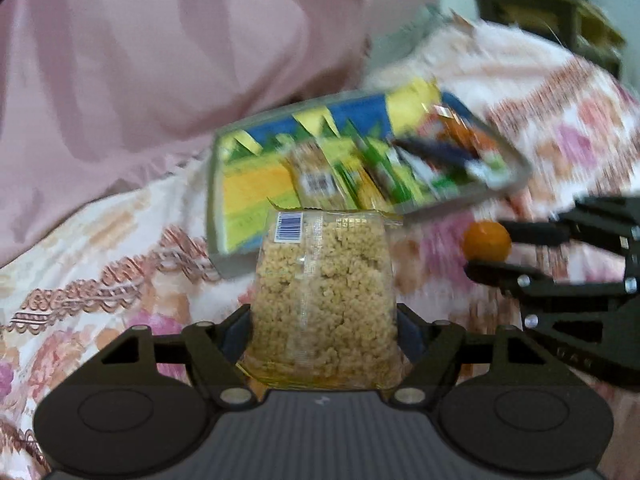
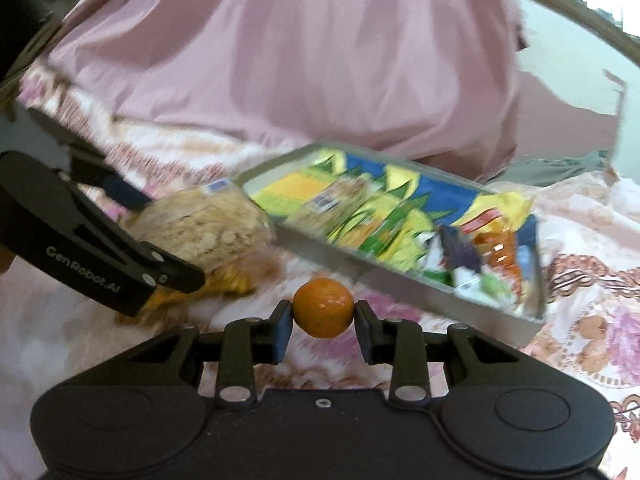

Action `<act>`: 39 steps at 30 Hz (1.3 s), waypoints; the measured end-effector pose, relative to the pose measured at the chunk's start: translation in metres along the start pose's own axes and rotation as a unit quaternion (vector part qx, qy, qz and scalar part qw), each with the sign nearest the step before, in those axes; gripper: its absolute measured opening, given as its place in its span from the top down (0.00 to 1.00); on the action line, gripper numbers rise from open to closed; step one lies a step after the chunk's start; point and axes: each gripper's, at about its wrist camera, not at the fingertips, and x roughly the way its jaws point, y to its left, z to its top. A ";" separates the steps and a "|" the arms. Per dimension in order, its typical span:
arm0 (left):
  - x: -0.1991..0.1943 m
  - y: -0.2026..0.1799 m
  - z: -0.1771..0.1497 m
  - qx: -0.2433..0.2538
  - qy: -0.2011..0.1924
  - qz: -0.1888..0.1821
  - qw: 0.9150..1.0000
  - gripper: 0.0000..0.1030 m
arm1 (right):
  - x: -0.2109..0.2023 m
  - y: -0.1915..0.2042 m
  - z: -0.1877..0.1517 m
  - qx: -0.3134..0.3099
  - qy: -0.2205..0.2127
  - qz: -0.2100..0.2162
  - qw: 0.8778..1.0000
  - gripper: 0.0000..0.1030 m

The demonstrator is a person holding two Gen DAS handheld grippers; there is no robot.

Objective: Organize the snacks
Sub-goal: 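Carry the cracker pack with the left gripper while the right carries the orange into the tray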

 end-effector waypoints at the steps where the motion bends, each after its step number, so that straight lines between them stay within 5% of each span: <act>1: -0.001 0.000 0.008 -0.013 -0.009 0.008 1.000 0.25 | 0.000 -0.004 0.002 0.013 -0.008 -0.009 1.000 0.65; 8: 0.018 -0.003 0.057 -0.086 -0.055 0.032 0.994 0.25 | 0.011 -0.024 0.011 0.029 -0.042 -0.070 0.996 0.65; 15: 0.066 -0.010 0.086 -0.121 -0.065 0.042 0.990 0.25 | 0.034 -0.050 0.016 0.063 -0.049 -0.086 0.993 0.65; 25: 0.111 -0.022 0.089 -0.122 -0.034 0.061 0.990 0.25 | 0.071 -0.067 0.018 0.082 -0.023 -0.078 0.993 0.65; 39: 0.120 -0.027 0.088 -0.111 -0.013 0.055 0.992 0.25 | 0.076 -0.067 0.018 0.071 -0.012 -0.078 0.994 0.63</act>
